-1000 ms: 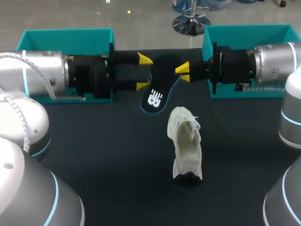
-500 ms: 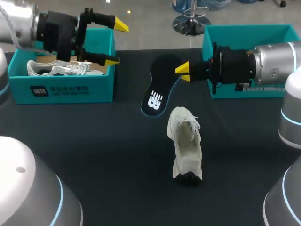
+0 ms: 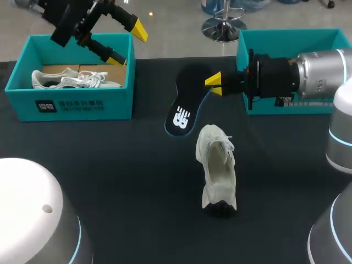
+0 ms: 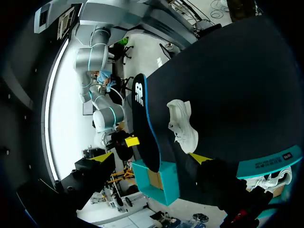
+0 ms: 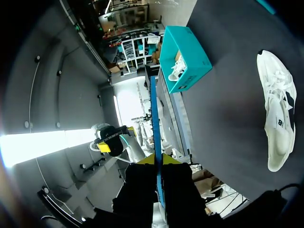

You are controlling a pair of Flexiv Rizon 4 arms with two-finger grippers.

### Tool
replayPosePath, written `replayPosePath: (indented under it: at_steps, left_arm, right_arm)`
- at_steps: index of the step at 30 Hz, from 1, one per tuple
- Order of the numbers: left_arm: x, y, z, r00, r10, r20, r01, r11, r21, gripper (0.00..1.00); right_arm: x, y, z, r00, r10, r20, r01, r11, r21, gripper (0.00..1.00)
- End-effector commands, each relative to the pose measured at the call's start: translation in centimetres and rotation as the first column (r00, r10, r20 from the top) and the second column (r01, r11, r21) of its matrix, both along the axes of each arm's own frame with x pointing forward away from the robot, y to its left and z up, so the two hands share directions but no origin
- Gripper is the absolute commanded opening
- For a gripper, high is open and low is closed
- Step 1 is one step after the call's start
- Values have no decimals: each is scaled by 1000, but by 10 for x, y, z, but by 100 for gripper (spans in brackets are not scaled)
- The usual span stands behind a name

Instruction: Take the shoe out of the shoebox, open the shoe tongue, remove and reinsert the insole, then place the shoe into the shoebox

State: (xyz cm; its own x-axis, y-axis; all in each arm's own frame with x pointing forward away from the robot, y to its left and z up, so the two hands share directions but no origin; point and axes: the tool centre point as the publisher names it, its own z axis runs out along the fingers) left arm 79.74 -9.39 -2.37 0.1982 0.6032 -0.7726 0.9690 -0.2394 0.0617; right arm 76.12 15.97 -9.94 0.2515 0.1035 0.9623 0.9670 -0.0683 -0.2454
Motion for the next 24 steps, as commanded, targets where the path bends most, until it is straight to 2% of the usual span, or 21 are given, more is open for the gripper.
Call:
replayPosePath:
  at_steps: [1,3,5,8,16,20,24]
  left_arm:
    - [7,-2,6,957,-288,-43,277,854,439,100]
    - [7,-2,6,957,-288,-43,277,854,439,100]
    - [6,-13,9,966,-258,-17,227,815,532,100]
    - [10,-26,12,969,-247,-21,213,787,579,100]
    - [26,-41,15,983,-172,-56,170,767,618,100]
    - [25,-46,21,985,-158,-65,164,767,620,100]
    - [23,-46,16,989,-116,-95,150,767,624,100]
  right_arm:
    - [0,2,-1,1000,-1,0,1,1000,-2,0]
    - [0,2,-1,1000,-1,0,1,1000,-2,0]
    - [0,2,-1,1000,-1,0,1,1000,-2,0]
    - [0,2,-1,1000,-1,0,1,1000,-2,0]
    - [0,2,-1,1000,-1,0,1,1000,-2,0]
    - [0,2,-1,1000,-1,0,1,1000,-2,0]
    - [0,2,-1,1000,-1,0,1,1000,-2,0]
